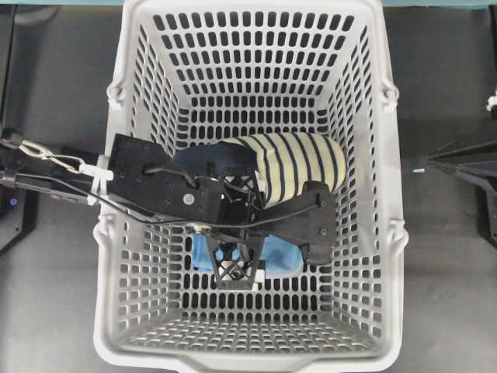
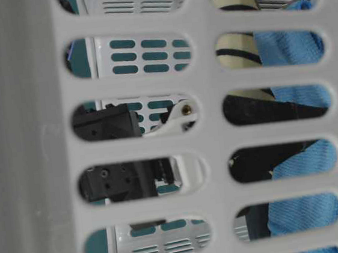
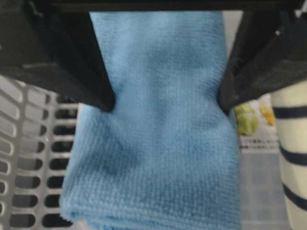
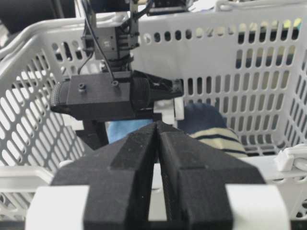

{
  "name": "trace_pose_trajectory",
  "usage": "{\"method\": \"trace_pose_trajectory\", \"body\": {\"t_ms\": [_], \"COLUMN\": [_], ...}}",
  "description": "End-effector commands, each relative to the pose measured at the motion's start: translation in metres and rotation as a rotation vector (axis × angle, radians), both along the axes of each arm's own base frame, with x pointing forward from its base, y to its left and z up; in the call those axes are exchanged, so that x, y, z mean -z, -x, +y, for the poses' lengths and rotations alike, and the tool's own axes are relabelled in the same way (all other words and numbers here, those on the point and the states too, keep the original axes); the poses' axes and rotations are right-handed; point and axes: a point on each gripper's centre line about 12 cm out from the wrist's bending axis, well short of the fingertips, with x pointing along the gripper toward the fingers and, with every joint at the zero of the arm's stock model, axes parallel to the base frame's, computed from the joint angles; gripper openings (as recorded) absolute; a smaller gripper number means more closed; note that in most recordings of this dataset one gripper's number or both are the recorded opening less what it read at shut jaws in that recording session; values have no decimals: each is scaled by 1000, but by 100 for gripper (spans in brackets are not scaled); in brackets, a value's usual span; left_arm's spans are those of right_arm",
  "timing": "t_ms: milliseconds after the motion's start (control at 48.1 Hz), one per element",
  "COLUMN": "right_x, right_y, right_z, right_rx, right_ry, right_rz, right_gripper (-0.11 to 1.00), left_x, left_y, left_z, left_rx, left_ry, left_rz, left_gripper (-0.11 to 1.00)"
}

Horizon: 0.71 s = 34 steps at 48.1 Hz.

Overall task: Pick up the blue cloth from the shopping basket with the left arm.
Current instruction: 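Lower the left gripper and close it on the blue cloth, then lift the blue cloth upward with the left gripper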

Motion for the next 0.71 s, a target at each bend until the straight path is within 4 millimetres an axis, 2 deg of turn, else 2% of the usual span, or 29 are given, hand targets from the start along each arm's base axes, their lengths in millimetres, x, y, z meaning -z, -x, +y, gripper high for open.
{"method": "trace_pose_trajectory", "body": {"t_ms": [0,104,187,312,458,686], "right_x": [-5,-5,-6,-6,-6,-4], "right_y": [-2,-1,1,3,6,6], "right_z": [0,0,0,0,0,0], "right_rx": [2,2,2,2,2,2], "right_ry": [-5,-5,-5,-5,-5,-5], "right_rz": [-15,-20,-23,-31,-43,-40], "right_gripper": [-1,-1,-1,-1,-1,-1], "left_x": [-4,-6,-13,-38,-75,-148], "left_y": [1,2,2,3,5,13], "left_z": [0,0,0,2,0,2], "left_rx": [6,14,14,14,15,6], "left_ry": [-2,-4,-1,3,11,13], "left_rz": [-20,-30,-45,-97,-159,-179], "left_gripper": [82,65,42,13,12,12]}}
